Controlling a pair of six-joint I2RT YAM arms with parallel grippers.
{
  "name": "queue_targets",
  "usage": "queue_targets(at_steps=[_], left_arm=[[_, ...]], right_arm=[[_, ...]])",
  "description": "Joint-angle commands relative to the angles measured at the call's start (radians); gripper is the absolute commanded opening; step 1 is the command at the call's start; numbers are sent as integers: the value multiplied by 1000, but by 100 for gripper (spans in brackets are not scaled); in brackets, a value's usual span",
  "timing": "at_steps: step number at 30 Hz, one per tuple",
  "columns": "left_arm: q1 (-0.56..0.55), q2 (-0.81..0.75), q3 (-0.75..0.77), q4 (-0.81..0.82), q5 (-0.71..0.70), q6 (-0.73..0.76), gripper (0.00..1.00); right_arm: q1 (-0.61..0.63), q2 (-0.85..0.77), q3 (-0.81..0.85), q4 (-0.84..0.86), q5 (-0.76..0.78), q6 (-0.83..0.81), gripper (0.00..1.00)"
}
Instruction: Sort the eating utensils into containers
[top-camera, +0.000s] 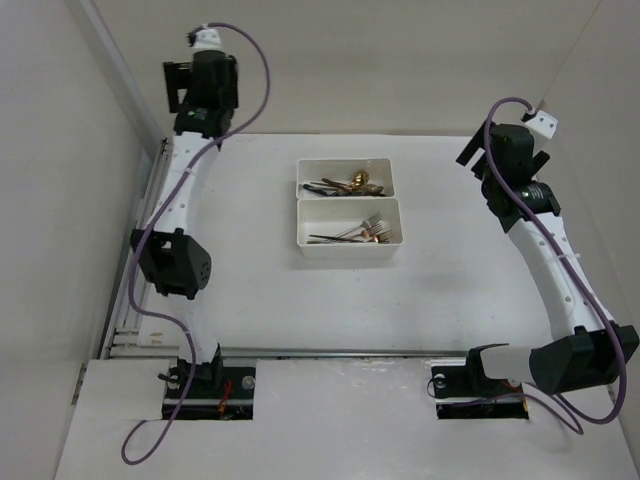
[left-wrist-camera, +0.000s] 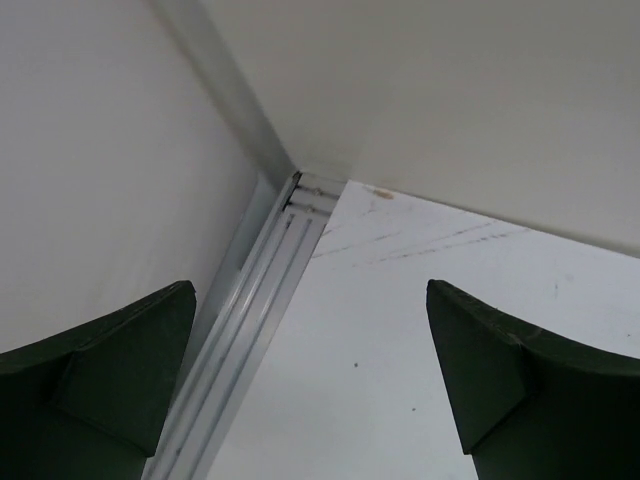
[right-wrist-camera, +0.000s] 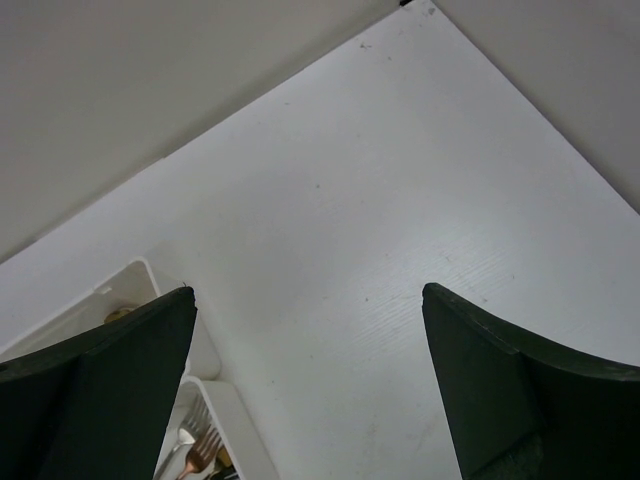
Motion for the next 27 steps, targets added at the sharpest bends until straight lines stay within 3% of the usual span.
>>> queue_targets(at_steps=[1, 4, 12, 27], left_arm=[[121, -134, -64, -226, 114, -287, 100], [201, -214, -187, -237, 195, -303, 100], [220, -320, -416, -226, 214, -275, 100], [258, -329, -387, -245, 327, -248, 100]], right_arm=[[-3, -10, 52, 98, 73, -13, 99], [-3, -19, 32, 153, 118, -13, 99], [-3, -30, 21, 220, 139, -13, 99], [31, -82, -28, 261, 202, -4, 99]])
